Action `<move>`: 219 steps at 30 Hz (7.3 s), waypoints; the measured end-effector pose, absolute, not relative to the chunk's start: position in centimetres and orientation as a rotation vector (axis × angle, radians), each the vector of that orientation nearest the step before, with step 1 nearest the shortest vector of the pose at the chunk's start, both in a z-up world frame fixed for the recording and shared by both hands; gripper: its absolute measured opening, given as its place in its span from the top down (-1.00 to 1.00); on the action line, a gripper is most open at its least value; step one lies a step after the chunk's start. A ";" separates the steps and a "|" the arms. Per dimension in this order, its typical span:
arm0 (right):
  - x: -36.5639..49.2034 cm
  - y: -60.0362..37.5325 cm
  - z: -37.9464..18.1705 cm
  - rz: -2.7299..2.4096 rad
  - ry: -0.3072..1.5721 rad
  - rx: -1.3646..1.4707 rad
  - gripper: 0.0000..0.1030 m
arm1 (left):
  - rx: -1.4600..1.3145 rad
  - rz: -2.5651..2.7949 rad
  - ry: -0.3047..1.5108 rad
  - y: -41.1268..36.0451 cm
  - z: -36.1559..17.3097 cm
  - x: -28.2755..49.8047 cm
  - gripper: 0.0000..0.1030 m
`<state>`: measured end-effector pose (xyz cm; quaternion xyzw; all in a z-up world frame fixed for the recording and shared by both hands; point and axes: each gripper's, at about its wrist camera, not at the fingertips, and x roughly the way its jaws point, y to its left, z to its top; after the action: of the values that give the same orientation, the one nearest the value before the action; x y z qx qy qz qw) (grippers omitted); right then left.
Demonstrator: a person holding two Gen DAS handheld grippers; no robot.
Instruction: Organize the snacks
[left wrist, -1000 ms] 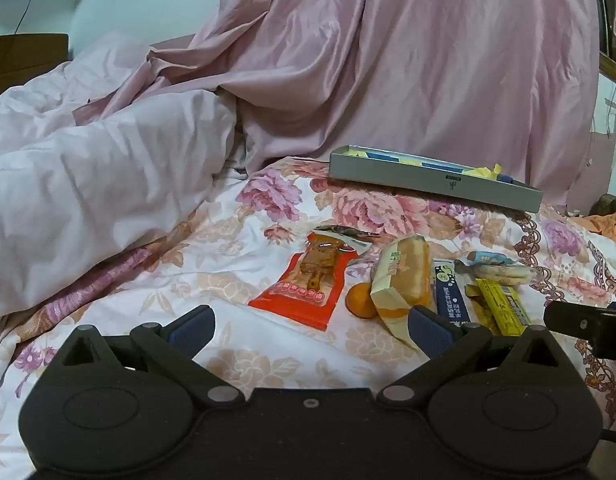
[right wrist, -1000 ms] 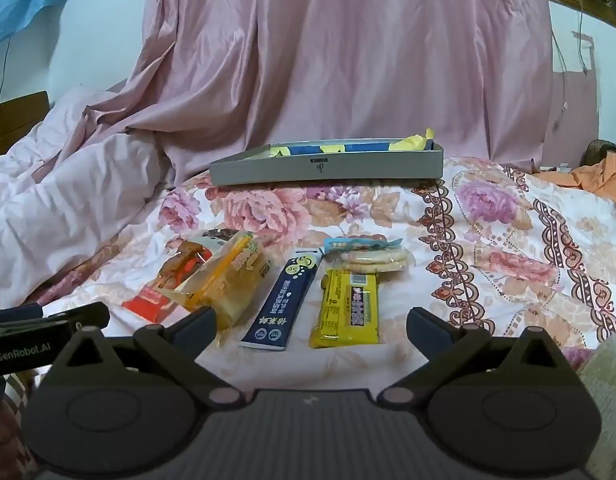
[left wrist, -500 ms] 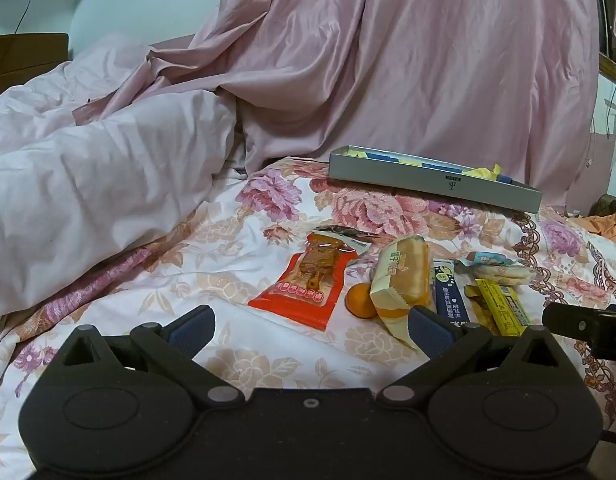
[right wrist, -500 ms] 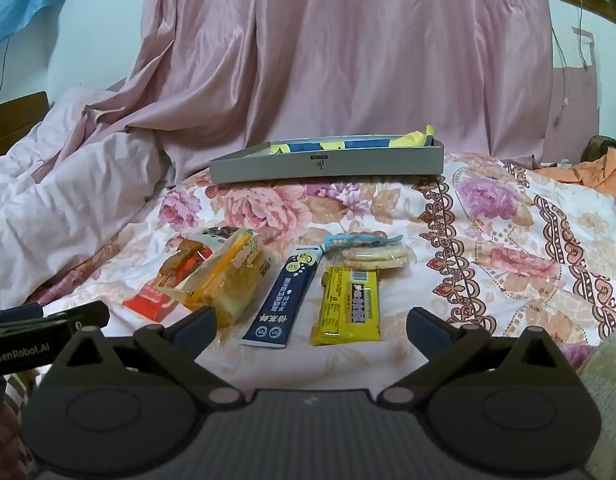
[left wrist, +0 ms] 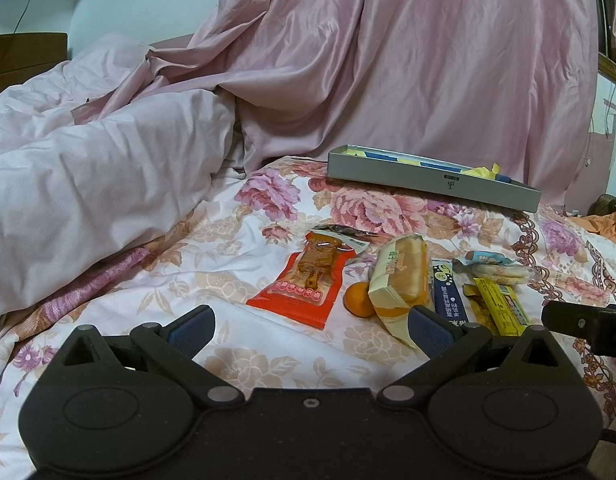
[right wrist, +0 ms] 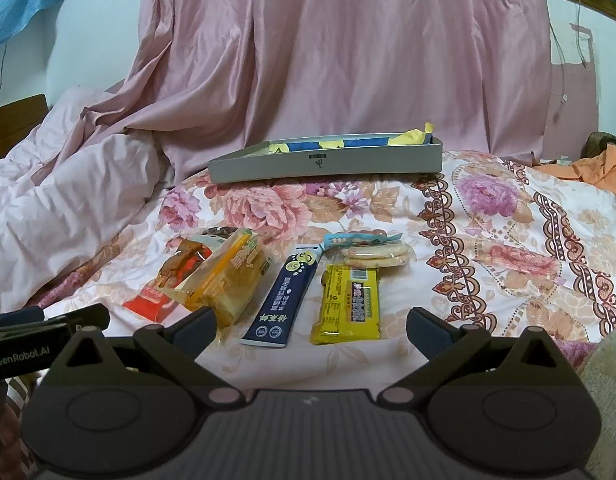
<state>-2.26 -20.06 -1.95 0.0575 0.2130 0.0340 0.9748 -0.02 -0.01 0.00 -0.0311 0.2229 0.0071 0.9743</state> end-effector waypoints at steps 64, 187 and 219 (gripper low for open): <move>1.8 -22.5 -3.6 0.000 0.648 0.298 -0.99 | -0.099 0.024 0.577 -1.2 1.1 4.3 -0.99; 14.5 -22.7 3.3 0.153 0.152 -0.132 -0.01 | -0.230 -0.111 0.446 -7.5 7.2 20.4 0.00; 29.7 -32.2 1.1 0.021 0.253 0.087 -0.01 | -0.289 -0.080 0.503 -15.5 3.1 36.9 0.00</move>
<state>29.74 -32.22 1.14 0.0434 0.1261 0.0106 0.9910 36.87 -15.48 3.07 -0.1424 0.2481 -0.0397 0.9574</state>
